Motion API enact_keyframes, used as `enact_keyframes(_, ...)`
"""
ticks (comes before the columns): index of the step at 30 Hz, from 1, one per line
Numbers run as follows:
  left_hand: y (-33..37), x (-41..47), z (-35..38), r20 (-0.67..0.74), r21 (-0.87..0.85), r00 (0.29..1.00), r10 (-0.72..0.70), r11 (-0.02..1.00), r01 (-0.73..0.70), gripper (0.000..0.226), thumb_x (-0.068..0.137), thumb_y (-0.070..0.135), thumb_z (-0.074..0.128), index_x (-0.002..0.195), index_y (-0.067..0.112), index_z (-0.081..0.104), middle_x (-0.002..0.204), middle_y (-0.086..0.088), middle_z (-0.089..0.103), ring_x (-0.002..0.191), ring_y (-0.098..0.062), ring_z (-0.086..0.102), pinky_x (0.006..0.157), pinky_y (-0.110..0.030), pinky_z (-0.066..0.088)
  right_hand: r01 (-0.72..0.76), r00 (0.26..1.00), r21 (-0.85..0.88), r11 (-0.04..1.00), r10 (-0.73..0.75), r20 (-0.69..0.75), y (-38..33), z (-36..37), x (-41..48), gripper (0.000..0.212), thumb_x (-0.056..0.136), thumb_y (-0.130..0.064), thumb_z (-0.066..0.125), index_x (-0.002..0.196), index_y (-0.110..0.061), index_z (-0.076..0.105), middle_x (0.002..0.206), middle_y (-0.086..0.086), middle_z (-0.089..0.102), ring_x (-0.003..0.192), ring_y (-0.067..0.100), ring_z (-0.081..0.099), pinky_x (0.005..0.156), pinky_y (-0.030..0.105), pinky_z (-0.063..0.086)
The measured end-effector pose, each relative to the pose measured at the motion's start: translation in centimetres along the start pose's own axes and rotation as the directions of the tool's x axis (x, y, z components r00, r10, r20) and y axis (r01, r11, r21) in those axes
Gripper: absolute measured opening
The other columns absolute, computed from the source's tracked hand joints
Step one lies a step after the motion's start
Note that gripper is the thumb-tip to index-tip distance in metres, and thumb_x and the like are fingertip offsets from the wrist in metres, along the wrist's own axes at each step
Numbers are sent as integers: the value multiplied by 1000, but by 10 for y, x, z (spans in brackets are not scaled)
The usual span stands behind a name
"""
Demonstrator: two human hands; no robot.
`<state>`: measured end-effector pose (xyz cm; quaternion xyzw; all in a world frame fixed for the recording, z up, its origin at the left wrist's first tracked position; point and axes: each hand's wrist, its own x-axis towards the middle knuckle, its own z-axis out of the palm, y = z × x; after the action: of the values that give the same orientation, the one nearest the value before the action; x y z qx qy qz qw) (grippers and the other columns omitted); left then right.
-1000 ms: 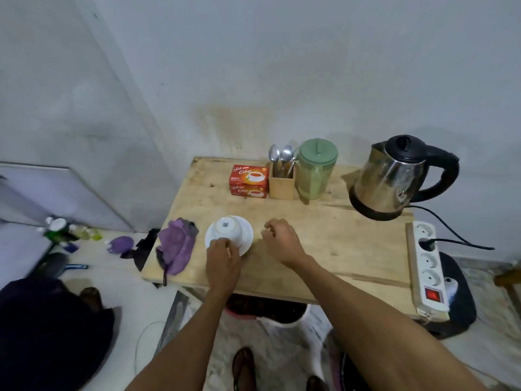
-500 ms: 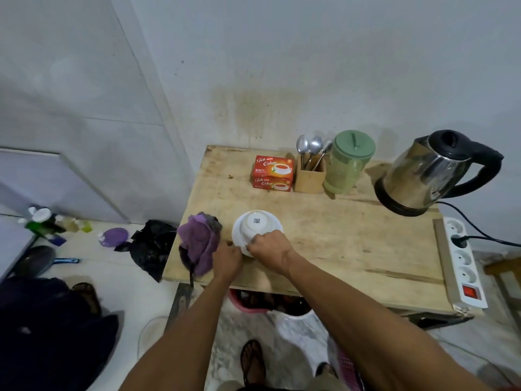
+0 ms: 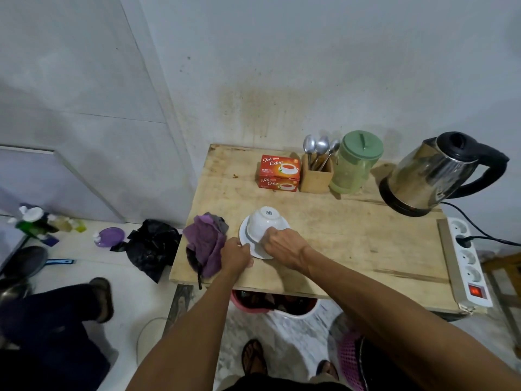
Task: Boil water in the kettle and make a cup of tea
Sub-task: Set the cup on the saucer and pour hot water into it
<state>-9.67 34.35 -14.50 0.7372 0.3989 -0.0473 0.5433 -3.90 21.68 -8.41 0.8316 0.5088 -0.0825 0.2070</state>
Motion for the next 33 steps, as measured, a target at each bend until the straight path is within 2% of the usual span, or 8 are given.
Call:
enact_keyframes(2,0,-1,-1,4,-34,1000,-11,999,12,6,89,8,59,84,6,59,89,-29,72,53,-23,65,53,-31,60,-69,997,114,991,73,-33,9,-1,-1,29,97,-2,45,123,-2,58,115,19,58,91,36,66,60,38,41)
enact_keyframes(6,0,1,-1,10,-70,1000,-29,997,30,7,89,6,59,85,8,53,89,-31,71,62,-28,64,71,-47,62,-241,935,444,863,329,-132,15,0,-1,22,99,-19,47,112,-6,58,107,18,57,80,40,64,58,36,36)
enact_keyframes(10,-1,2,1,16,-78,999,-30,996,32,4,89,7,58,90,8,54,92,-31,71,67,-31,67,75,-50,62,-278,739,926,255,672,36,7,3,2,29,97,-32,50,85,-7,61,81,11,65,74,29,59,63,37,45)
enact_keyframes(13,-3,4,0,51,-101,998,-26,994,31,10,89,7,59,98,6,56,96,-31,71,80,-38,71,78,-56,60,-197,705,953,-229,642,301,3,11,-1,31,95,-35,52,74,-13,61,71,3,63,64,20,52,58,31,41)
enact_keyframes(15,-4,6,-1,70,-117,997,-29,992,37,16,89,8,60,105,6,56,98,-30,71,81,-38,71,77,-57,60,-162,710,916,-367,601,367,0,20,-6,37,95,-34,53,65,-14,55,66,4,61,52,18,48,48,25,36)
enact_keyframes(21,-6,10,-1,91,-123,995,-36,991,47,22,91,11,60,112,10,57,102,-27,70,92,-40,71,80,-55,60,-125,748,800,-587,475,464,-10,33,-13,37,100,-30,51,68,-14,52,60,2,62,33,13,43,35,16,27)
enact_keyframes(28,-7,15,-2,117,-153,993,-18,988,36,17,92,8,58,107,16,58,101,-20,70,61,-25,70,46,-26,57,-160,763,755,-636,406,503,-11,43,-14,34,100,-30,48,71,-14,55,66,6,63,37,17,44,36,16,23)
enact_keyframes(33,-10,21,1,170,-192,985,0,981,33,35,87,2,60,121,13,59,120,-12,66,104,-33,67,84,-49,60,-205,707,854,-478,531,467,-15,56,-15,29,95,-28,55,73,-12,63,69,3,63,59,13,56,55,25,43)
